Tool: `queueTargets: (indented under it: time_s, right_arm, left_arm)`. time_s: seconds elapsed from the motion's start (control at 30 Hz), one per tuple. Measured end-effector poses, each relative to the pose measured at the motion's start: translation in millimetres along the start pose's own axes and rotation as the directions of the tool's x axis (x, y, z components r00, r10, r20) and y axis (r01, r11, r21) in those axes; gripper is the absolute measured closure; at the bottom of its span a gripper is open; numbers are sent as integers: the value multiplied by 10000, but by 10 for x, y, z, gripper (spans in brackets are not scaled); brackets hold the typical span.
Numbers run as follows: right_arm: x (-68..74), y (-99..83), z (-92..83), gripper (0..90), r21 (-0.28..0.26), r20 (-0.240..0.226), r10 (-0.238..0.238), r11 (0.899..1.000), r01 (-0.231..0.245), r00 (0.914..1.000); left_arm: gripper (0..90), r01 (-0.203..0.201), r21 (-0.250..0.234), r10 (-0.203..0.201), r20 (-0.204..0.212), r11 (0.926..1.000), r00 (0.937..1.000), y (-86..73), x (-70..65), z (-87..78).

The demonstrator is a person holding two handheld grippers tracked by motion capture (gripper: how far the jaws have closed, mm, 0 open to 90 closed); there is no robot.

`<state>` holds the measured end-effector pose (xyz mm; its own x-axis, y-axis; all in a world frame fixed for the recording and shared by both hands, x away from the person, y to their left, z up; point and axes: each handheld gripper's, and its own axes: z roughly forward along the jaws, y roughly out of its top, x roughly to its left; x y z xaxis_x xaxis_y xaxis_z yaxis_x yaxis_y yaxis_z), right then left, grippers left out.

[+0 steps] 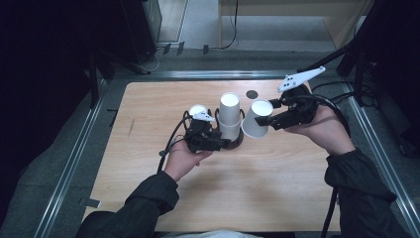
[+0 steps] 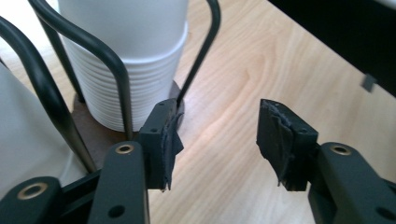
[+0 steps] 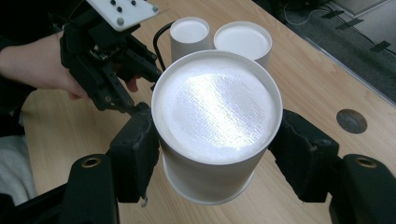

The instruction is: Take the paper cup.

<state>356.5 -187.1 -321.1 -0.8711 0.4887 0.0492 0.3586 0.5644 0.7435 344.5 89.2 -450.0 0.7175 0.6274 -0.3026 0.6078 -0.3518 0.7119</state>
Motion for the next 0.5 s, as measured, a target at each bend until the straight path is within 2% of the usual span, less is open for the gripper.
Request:
queueTargets:
  time_s: [0.03, 0.1, 0.17, 0.23, 0.3, 0.33, 0.37, 0.4, 0.5]
  right_arm:
    - [8, -18, 7, 343, 39, -27, -32, 10000, 32, 10000]
    - [19, -35, 19, 343, 74, -78, -19, 10000, 19, 10000]
    - [54, -82, 61, 343, 121, -197, -137, 9998, 140, 9997]
    - [76, -115, 87, 343, 146, -243, -201, 9997, 205, 9995]
    - [92, -153, 114, 343, 144, -311, -167, 9997, 171, 9994]
    - [95, -174, 129, 343, 158, -357, -155, 9997, 161, 9992]
    - [101, -195, 144, 343, 164, -400, -130, 9998, 137, 9991]
    - [105, -216, 162, 342, 169, -438, -113, 9998, 120, 9990]
    - [125, -282, 218, 343, 52, -590, -30, 10000, 33, 9983]
  left_arm:
    - [472, -8, 64, 7, 168, 10000, 9999, -9, -2, -8]
    - [458, -103, 165, 100, 224, 9998, 9997, -16, -8, -14]
    - [444, -436, 294, 424, 381, 9986, 9984, -31, -37, -42]
    - [436, -714, 286, 702, 405, 9970, 9967, -44, -61, -73]
    - [427, -784, 281, 771, 461, 9965, 9960, -51, -66, -89]
    - [427, -994, 145, 985, 534, 9949, 9937, -70, -68, -127]
    - [427, -994, 145, 985, 534, 9949, 9937, -70, -68, -127]
    - [426, -1102, -58, 1103, 661, 9939, 9917, -94, -59, -159]
    - [423, -1053, -4, 1050, 802, 9944, 9912, -132, -23, -197]
